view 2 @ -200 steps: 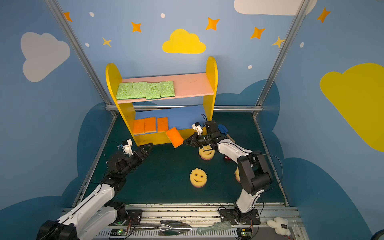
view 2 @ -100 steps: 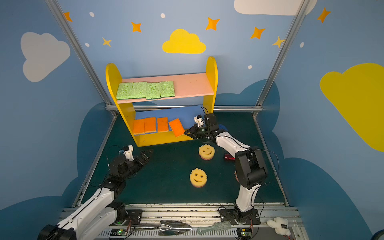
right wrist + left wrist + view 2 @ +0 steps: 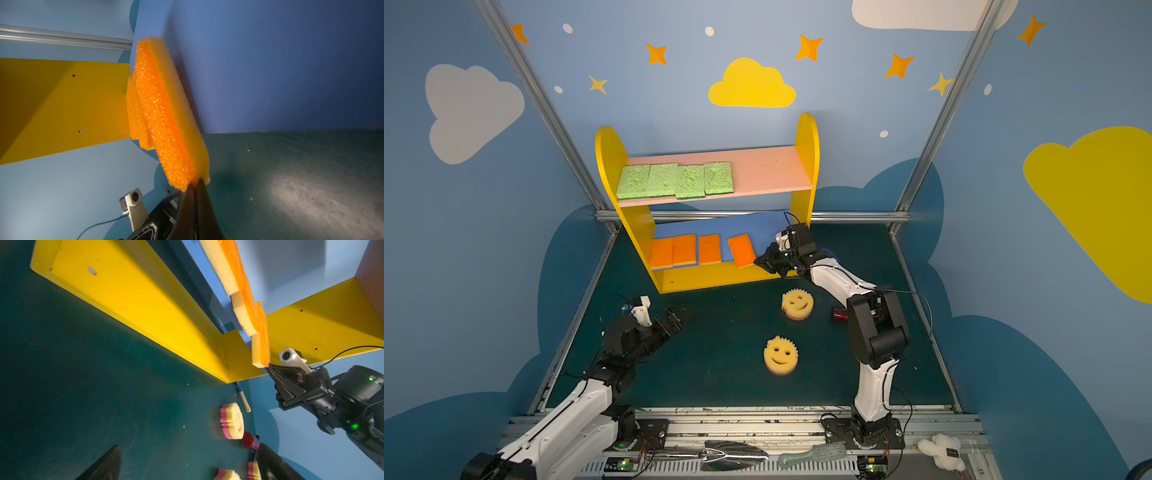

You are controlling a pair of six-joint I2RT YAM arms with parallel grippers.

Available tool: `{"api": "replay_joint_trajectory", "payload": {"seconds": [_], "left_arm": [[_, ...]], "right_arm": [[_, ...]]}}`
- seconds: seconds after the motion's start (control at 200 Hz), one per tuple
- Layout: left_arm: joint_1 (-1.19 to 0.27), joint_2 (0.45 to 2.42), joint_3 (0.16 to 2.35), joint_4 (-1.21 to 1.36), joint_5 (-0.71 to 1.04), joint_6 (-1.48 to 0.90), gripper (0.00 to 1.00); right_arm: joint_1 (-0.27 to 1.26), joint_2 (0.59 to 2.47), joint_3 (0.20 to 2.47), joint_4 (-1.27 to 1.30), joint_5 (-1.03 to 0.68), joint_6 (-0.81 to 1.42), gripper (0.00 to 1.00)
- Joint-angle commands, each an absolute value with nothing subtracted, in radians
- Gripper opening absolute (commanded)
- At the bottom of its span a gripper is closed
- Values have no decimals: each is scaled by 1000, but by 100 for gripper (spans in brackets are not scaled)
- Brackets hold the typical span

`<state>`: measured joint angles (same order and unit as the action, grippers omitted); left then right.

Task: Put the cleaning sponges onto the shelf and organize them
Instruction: 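Insert the sponge with the right gripper into the lower shelf beside the others, then open the right gripper and withdraw it from the shelf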

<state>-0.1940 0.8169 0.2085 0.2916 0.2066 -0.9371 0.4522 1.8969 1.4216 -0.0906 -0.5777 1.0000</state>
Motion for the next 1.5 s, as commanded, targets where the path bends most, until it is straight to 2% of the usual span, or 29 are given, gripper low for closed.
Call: {"api": "replay_joint_trajectory", "payload": {"seconds": [0.0, 0.405, 1.246, 1.306, 1.492], "left_arm": [[-193, 808, 195, 283, 202, -910, 99], [-193, 795, 207, 264, 227, -895, 100], [-192, 788, 206, 261, 222, -892, 99], [-192, 792, 204, 261, 222, -891, 99], [-190, 793, 206, 260, 220, -884, 99]], "right_arm": [[460, 1906, 1463, -111, -527, 1042, 0], [513, 2023, 1666, -252, -468, 1037, 0], [572, 2108, 1785, -265, -482, 1057, 0], [569, 2106, 1788, -268, -482, 1051, 7], [558, 2085, 1774, -286, -480, 1027, 38]]}}
